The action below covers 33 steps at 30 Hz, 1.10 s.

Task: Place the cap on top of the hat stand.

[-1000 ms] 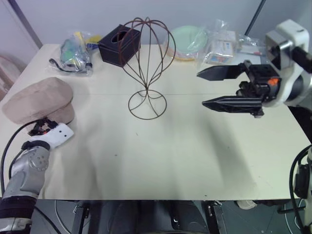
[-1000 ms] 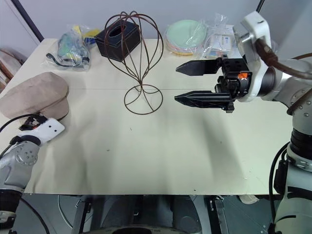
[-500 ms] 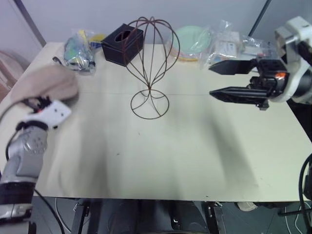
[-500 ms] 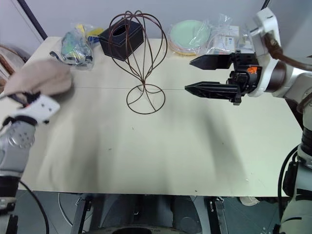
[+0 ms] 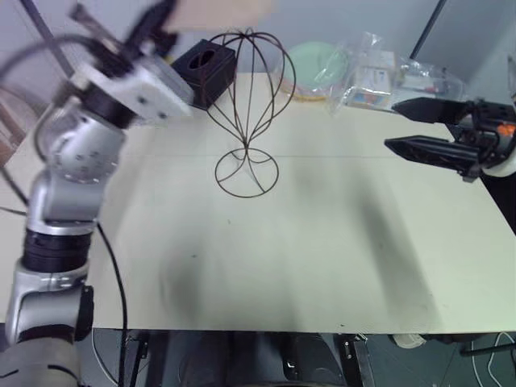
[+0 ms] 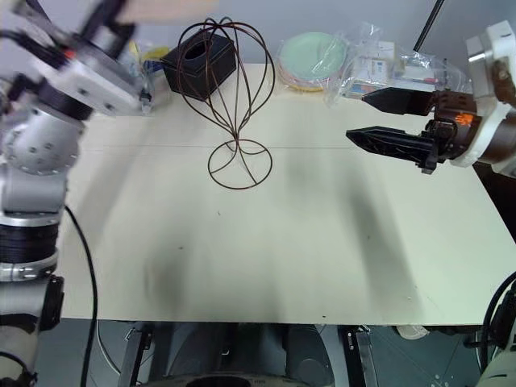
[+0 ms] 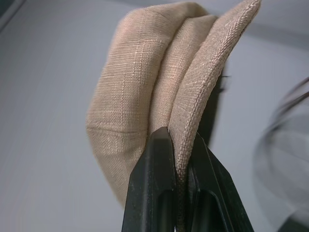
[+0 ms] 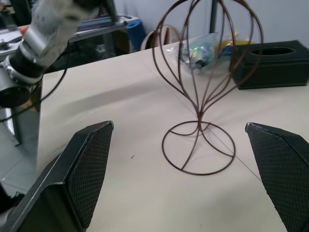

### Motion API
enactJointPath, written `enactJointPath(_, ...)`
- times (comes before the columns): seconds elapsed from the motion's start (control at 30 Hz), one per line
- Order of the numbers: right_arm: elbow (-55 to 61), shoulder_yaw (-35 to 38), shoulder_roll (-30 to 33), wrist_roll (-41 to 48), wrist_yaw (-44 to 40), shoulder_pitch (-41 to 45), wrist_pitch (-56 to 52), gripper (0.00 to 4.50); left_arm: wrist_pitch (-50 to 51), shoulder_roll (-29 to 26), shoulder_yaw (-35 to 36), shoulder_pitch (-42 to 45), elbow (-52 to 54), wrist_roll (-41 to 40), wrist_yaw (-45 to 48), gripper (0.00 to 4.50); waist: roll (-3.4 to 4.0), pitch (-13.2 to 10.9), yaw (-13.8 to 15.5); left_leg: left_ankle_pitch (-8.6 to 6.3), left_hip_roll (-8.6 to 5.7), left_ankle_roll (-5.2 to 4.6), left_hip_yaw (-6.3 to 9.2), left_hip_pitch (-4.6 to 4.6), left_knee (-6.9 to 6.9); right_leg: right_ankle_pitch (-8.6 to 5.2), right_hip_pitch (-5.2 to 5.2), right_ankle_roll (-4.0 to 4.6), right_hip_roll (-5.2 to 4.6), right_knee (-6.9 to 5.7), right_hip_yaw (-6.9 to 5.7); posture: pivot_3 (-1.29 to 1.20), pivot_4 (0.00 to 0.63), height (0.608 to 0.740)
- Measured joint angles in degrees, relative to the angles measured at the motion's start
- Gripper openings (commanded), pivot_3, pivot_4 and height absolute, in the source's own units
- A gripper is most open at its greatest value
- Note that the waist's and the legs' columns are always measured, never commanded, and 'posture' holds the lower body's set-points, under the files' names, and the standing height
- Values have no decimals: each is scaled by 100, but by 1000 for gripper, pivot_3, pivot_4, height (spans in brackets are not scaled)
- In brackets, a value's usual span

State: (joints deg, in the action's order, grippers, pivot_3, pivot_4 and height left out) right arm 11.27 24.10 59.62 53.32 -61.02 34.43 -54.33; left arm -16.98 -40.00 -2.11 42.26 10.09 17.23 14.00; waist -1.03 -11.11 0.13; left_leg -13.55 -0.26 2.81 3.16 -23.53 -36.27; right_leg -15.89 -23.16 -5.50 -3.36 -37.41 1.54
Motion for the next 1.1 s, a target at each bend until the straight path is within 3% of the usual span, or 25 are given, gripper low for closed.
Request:
enactJointPath(0.3,341,311,-3,157,265,-514,-9,4500,-301,-26,78,-891,204,737,-46,90,1,0,-72,0,2,-1,4,1,-2,0,2,0,2,-4,1,0,150,740)
enactJointPath(0.47,330,306,-16,146,384,-555,69,4500,-1116,-248,216,-1539,472,956,-168,90,1,0,-68,0,3,-1,4,4,-3,0,6,0,2,-5,0,0,150,740)
enactJointPath(0.8,133,-219,-58,-119,422,-423,469,4500,-1280,-137,337,-2007,92,1619,-555,90,1,0,-71,0,3,-1,8,6,-9,0,12,-1,3,-5,-1,0,150,740)
enactJointPath(0.9,134,-369,-87,-262,489,-386,608,4500,-1223,-92,329,-2022,83,1625,-548,1057,1,0,-71,0,3,-1,9,6,-10,1,12,-1,3,-6,-1,0,150,740)
enactJointPath(1.1,299,-745,-174,-869,722,-386,1096,4500,-1232,-84,332,-2140,108,1482,-466,4252,2,0,-79,0,5,-1,9,6,-8,1,9,-1,3,-8,-1,0,150,740)
